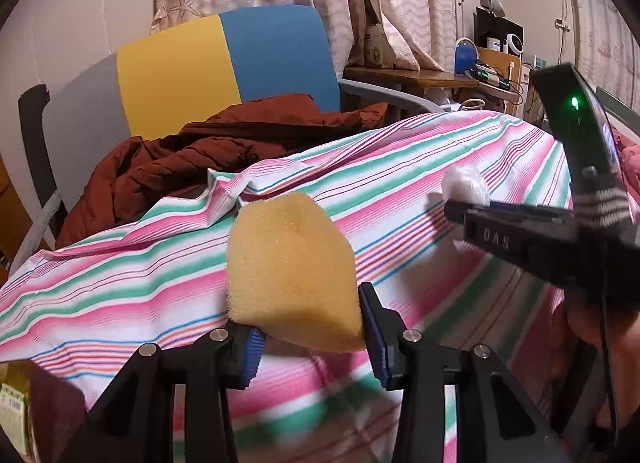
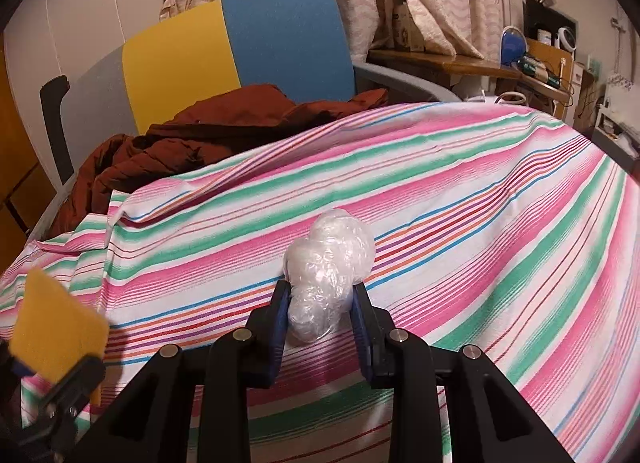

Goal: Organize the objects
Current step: 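Grasp the second yellow sponge with the left tool while the right tool holds the bundle, then carry the sponge and plastic bundle into the gold tray and release both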

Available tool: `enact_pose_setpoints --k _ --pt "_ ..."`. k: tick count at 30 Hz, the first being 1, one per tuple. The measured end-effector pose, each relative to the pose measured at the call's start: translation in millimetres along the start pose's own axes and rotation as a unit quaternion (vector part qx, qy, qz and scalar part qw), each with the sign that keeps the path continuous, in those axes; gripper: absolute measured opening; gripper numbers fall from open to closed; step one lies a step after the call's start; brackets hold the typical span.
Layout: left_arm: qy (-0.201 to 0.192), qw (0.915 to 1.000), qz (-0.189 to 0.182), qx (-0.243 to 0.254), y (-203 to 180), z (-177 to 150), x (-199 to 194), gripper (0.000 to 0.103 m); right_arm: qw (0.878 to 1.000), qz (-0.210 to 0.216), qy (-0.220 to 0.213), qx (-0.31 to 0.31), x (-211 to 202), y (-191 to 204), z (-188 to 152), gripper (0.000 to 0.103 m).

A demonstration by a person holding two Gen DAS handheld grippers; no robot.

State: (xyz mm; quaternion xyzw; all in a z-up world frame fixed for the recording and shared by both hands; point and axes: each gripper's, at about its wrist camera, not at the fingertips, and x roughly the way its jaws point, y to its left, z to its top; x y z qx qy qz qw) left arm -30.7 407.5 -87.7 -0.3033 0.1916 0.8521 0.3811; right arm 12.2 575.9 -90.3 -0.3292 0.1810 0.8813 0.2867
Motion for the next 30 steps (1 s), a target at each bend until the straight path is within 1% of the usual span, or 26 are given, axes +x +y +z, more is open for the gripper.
enact_pose_setpoints --k 4,6,8,12,16,19,24,30 --pt "0.002 0.9997 -0.002 -0.026 7 -1 -11 0.043 0.999 -0.011 -0.039 -0.014 -17 5 0 0.030" --pt "-0.008 0.9985 -0.015 -0.052 11 -1 -27 0.043 0.998 -0.016 -0.062 -0.024 -26 9 -1 0.030" --pt "-0.017 0.9979 -0.026 -0.057 12 -3 -39 0.043 0.996 -0.016 -0.078 -0.031 -34 12 0 0.030" --pt "-0.035 0.9976 -0.038 -0.047 9 -8 -68 0.043 0.997 -0.010 -0.063 -0.036 -38 16 1 0.030" --pt "-0.049 0.9962 -0.054 -0.048 9 -16 -94 0.043 0.998 0.009 -0.045 -0.033 -51 18 -7 0.030" --pt "-0.046 0.9954 -0.060 -0.057 10 -24 -108 0.043 0.998 0.024 -0.038 -0.041 -64 21 -18 0.030" --pt "-0.040 0.9941 -0.072 -0.070 15 -39 -125 0.043 0.997 0.042 -0.040 -0.046 -89 24 -35 0.030" --pt "-0.041 0.9934 -0.086 -0.064 19 -60 -155 0.043 0.994 0.094 -0.038 -0.036 -126 29 -51 0.030"
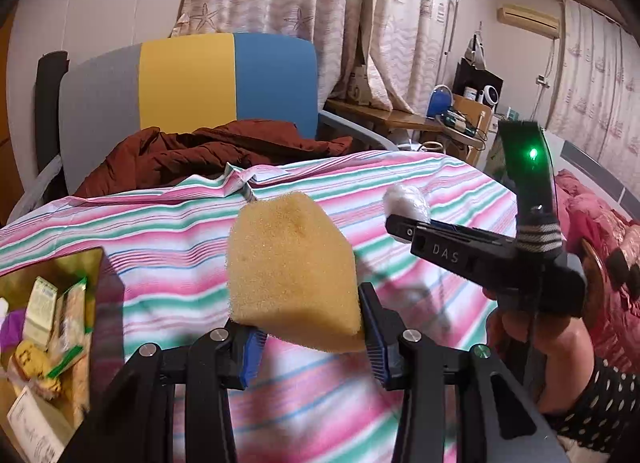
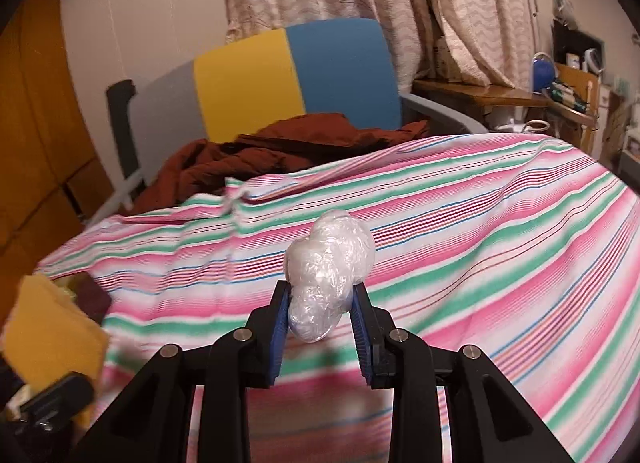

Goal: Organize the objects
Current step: 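Carry the sponge and plastic bundle into the gold tray and release both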

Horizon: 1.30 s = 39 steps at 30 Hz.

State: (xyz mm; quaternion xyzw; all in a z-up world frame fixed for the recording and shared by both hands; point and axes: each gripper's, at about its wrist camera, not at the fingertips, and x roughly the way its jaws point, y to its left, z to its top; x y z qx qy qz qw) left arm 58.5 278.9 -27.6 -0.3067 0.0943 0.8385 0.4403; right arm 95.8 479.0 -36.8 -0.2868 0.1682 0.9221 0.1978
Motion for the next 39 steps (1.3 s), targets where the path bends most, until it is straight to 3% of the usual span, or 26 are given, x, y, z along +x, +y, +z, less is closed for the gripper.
enact_pose_setpoints --k 17,24,30,39 --pt "-0.037 0.9987 0.031 0.012 36 -41 -94 0.043 0.990 0.121 0.026 -0.062 -48 103 -34 0.030" --pt "-0.043 0.9942 0.087 -0.046 84 -64 -130 0.043 0.976 0.188 0.039 -0.107 -61 157 -46 0.030" --pt "-0.031 0.9845 0.138 -0.104 130 -89 -150 0.043 0.960 0.233 0.055 -0.148 -64 201 -56 0.030" --pt "0.016 0.9740 0.139 -0.178 169 -115 -145 0.043 0.945 0.262 0.077 -0.182 -60 246 -68 0.030"
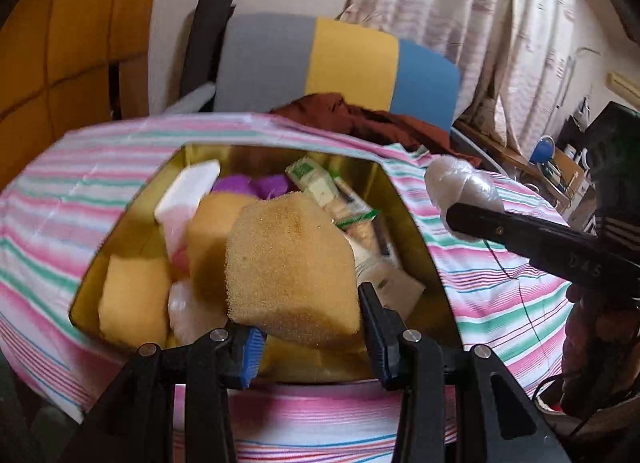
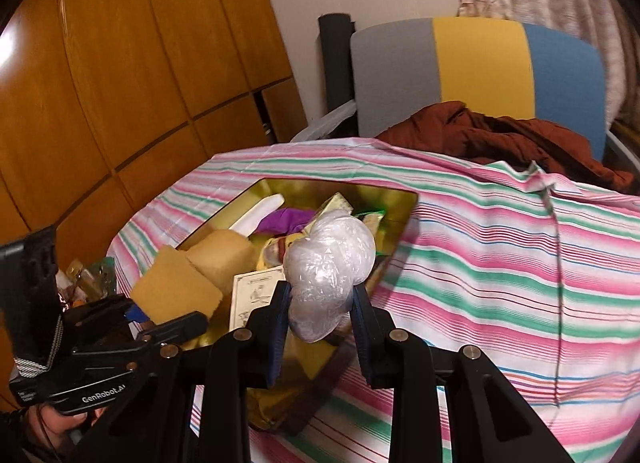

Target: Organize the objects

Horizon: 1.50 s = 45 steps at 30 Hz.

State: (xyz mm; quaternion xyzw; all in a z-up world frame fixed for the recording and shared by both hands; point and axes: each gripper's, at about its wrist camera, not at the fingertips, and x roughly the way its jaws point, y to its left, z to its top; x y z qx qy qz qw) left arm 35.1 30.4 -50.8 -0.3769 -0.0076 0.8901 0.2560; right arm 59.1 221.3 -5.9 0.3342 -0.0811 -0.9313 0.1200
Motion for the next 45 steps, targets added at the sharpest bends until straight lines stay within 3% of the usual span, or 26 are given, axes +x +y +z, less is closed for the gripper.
enact_pose_setpoints --k 14,25,27,30,34,45 --pt "0.082 0.9966 0.002 0.003 11 0 30 0.043 0.996 -0.022 0.056 -0.068 53 15 21 0.030" --pt "0.102 0.9943 0.026 -0.019 24 10 43 0.043 0.992 -0.042 0.081 -0.082 80 14 29 0.031" --pt "0.101 0.9942 0.032 -0.017 23 10 42 0.047 0.992 -0.045 0.080 -0.082 82 15 31 0.032" --pt "0.107 0.9934 0.038 -0.015 18 6 39 0.052 0.993 -0.047 0.077 -0.076 81 16 34 0.046" --pt "0.104 0.9935 0.045 0.000 11 1 31 0.055 0.994 -0.046 0.064 -0.069 75 17 37 0.057" --pt "0.025 0.9993 0.017 -0.022 11 8 -9 0.055 0.996 -0.041 0.056 -0.058 66 19 37 0.059"
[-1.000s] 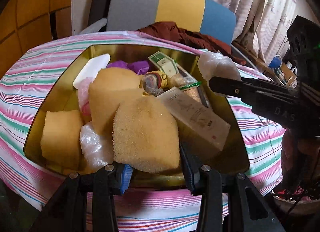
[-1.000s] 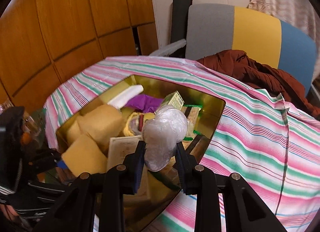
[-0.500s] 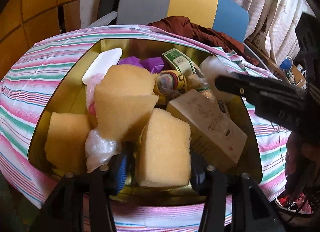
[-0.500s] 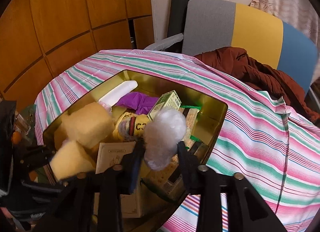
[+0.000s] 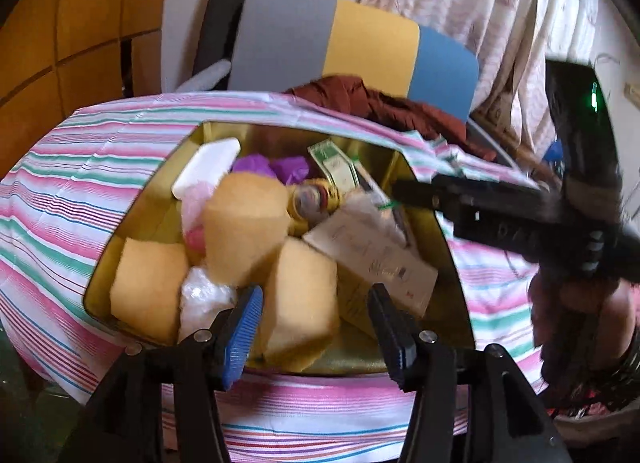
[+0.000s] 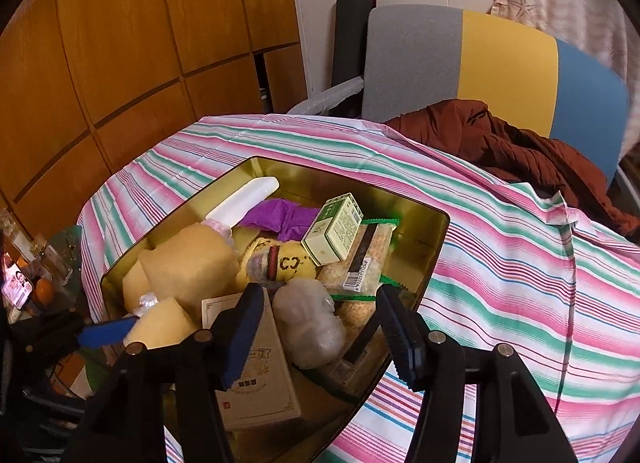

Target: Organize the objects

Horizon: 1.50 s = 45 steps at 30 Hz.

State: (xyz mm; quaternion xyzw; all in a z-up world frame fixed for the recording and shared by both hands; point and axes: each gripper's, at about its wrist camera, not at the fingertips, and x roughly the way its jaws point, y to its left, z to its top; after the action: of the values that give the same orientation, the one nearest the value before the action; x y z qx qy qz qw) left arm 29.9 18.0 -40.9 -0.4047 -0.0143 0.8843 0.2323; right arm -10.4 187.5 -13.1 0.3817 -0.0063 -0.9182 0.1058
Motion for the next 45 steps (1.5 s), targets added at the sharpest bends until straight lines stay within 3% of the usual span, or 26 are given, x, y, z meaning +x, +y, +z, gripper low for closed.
enact_pose_setpoints --k 5,13,16,20,32,40,45 --pt "-0.018 0.9996 0.002 -0.023 8 10 -7 0.055 1.000 -0.001 -0.003 0.002 -2 0 0 0.060" --pt "-0.026 0.9980 0.014 -0.055 14 20 -14 0.055 1.000 -0.007 -0.006 0.014 -9 0 -1 0.072" --pt "-0.022 0.9971 0.045 -0.057 14 27 -15 0.055 1.000 -0.011 -0.007 0.025 -14 -1 -1 0.080" --pt "-0.029 0.9915 0.119 -0.043 11 36 -22 0.055 0.999 -0.013 -0.009 0.045 -19 1 1 0.102" --pt "-0.033 0.9824 0.180 -0.037 11 42 -38 0.055 0.994 -0.080 -0.021 0.073 -29 17 2 0.103" --pt "-0.012 0.9790 0.188 -0.079 24 42 -36 0.055 0.992 -0.095 -0.012 0.076 -27 24 0 0.103" --pt "-0.019 0.9757 0.204 -0.077 23 41 -39 0.055 0.992 -0.097 0.011 0.080 -22 22 -1 0.103"
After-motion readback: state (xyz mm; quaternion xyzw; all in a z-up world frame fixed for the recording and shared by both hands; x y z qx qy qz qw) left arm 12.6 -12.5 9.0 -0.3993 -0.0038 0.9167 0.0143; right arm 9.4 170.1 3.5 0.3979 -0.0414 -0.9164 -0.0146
